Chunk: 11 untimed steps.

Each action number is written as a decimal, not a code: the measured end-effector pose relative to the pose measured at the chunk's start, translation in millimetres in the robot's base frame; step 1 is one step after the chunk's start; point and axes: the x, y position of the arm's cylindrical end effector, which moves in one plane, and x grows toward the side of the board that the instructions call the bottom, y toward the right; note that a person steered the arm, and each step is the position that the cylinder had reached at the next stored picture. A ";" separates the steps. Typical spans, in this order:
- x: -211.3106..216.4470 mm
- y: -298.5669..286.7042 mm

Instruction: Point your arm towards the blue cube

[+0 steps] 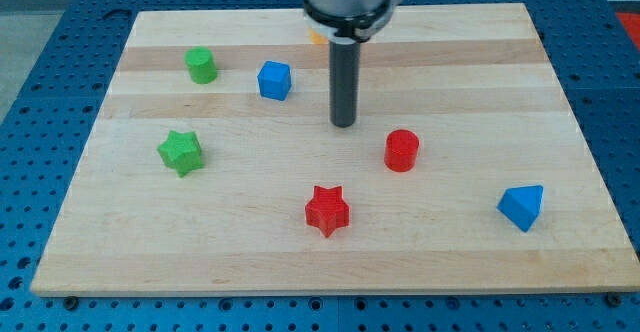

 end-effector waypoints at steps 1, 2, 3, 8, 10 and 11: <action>-0.6 -24.0; -0.6 -35.2; -0.6 -57.0; -11.6 -124.8; -23.9 -124.5; -23.9 -102.0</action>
